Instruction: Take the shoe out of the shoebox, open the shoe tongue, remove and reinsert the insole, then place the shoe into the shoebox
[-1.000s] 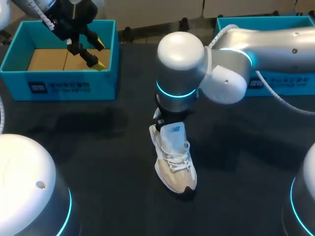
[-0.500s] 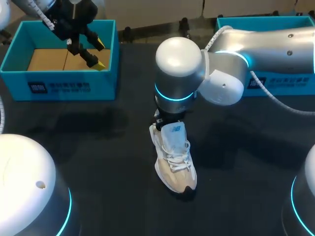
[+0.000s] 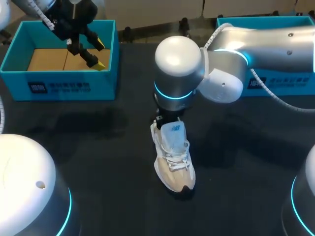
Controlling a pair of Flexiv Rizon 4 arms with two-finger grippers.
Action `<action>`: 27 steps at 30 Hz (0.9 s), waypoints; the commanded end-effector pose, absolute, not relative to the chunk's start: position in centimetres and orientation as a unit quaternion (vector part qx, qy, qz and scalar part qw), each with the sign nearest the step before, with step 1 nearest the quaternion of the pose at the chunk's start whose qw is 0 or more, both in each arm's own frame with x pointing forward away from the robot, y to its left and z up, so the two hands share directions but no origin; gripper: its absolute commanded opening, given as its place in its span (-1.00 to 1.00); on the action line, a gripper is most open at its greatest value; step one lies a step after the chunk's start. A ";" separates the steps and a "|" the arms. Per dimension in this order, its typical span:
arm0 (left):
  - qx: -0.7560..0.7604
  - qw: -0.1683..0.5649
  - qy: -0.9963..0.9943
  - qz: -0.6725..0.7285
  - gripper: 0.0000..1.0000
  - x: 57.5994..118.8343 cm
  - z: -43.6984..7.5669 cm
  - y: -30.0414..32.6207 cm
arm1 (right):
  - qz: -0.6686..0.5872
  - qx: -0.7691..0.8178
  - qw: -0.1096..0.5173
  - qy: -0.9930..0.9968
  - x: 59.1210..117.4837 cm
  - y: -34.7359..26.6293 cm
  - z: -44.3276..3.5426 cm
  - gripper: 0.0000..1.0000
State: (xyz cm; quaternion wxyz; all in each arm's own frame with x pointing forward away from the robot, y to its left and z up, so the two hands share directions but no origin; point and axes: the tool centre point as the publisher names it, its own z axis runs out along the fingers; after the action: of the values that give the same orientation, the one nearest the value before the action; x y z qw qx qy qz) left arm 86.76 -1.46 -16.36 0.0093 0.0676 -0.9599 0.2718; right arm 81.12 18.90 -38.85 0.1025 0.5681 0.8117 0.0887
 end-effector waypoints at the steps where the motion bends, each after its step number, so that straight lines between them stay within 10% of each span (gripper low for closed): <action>1: 0.068 0.010 -0.960 0.270 1.00 86.8 -16.3 -1.5 | 0.095 0.566 0.096 0.813 81.6 18.9 -39.3 -1.00; 27: 0.068 0.010 -0.960 0.270 1.00 86.8 -16.3 -1.5 | 0.061 0.593 0.011 0.803 79.6 18.5 -38.6 -1.00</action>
State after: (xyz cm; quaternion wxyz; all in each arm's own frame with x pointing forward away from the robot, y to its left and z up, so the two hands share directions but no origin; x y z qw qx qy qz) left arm 86.76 -1.45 -16.36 0.0093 0.0676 -0.9599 0.2718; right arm 79.98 19.11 -39.78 0.0174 0.5916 0.8035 0.0641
